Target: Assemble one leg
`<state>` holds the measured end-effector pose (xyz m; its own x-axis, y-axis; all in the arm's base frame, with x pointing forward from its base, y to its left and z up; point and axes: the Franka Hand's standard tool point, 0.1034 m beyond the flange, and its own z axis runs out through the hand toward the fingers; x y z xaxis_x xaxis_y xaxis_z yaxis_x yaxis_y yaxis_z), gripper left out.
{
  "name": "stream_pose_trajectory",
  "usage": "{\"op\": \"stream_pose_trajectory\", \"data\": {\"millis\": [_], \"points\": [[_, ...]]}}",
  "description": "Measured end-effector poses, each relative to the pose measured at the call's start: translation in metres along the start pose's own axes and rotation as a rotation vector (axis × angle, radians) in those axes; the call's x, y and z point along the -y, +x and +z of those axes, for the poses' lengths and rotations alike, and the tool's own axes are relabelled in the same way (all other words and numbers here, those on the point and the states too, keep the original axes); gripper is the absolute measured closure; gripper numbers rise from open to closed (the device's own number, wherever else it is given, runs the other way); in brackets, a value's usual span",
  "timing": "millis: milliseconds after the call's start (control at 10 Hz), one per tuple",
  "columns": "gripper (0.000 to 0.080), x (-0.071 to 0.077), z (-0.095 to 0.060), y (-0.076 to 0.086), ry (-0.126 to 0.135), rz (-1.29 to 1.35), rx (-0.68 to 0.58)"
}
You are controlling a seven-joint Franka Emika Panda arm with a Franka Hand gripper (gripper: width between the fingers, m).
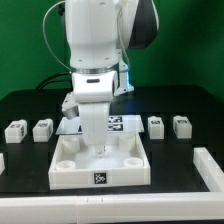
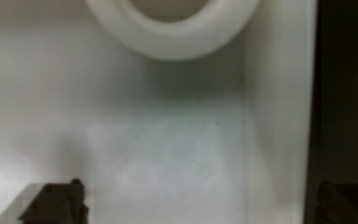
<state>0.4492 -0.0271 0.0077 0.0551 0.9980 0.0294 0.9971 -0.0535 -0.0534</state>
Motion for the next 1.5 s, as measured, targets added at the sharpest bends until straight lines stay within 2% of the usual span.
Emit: {"op": "stream_pose_trajectory", "data": {"millis": [100, 200, 300, 400, 600, 700, 800, 1300, 1400, 1500], "points": [[0.015, -0.003, 0.0, 0.0, -0.021, 0.001, -0.002], [0.0248, -0.003, 0.001, 0.0, -0.019, 0.004, -0.001], [0.0398, -0.003, 0.001, 0.0, -0.019, 0.004, -0.001], [0.0398, -0.003, 0.001, 0.0, -0.019, 0.004, -0.001], [0.0673, -0.003, 0.001, 0.0, -0.019, 0.004, -0.001], [0.0673, -0.004, 0.0, 0.0, -0.021, 0.004, -0.002], [0.0745, -0.005, 0.0, 0.0, -0.026, 0.005, -0.002], [0.0745, -0.005, 0.0, 0.0, -0.027, 0.005, -0.002], [0.0745, -0.007, -0.001, 0.002, -0.03, 0.001, -0.003], [0.0745, -0.013, -0.001, 0.017, -0.038, -0.012, -0.013]]}}
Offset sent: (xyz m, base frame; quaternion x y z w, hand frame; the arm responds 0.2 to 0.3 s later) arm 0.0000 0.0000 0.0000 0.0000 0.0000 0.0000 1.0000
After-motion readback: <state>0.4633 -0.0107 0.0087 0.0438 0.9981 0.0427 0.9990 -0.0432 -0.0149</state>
